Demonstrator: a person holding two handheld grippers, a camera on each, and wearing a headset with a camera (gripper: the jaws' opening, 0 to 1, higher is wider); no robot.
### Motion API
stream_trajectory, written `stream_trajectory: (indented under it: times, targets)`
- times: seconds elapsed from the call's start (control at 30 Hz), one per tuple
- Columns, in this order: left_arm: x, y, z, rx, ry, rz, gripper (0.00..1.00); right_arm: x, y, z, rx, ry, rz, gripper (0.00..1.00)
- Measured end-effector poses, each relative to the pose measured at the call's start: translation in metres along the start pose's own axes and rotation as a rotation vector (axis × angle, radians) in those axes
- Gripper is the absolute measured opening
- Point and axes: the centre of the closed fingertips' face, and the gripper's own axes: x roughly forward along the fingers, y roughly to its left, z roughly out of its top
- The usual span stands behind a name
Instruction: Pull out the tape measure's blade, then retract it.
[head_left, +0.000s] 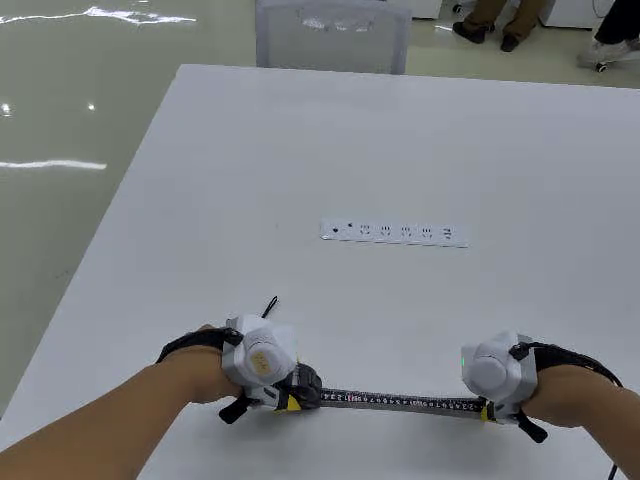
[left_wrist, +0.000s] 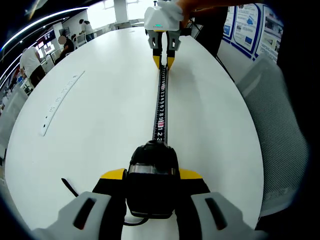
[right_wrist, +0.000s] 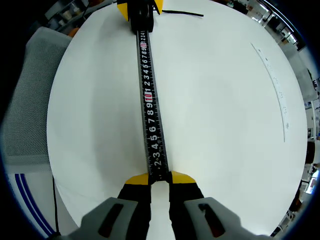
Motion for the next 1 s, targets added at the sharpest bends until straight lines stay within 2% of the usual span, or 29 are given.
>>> stream_trajectory:
  times: [0.47, 1.0]
  targets:
    - [0.0047, 0.0031, -0.0051, 0.002, 0.001, 0.000, 0.32, 0.0000, -0.0009, -0.0015, 0.007, -0.010, -0.001, 0.11]
    - [0.0036, 0.0021, -0.0031, -0.003, -0.008, 0.000, 0.32, 0.0028, -0.0013, -0.0034, 0.009, -0.019, 0.002, 0.11]
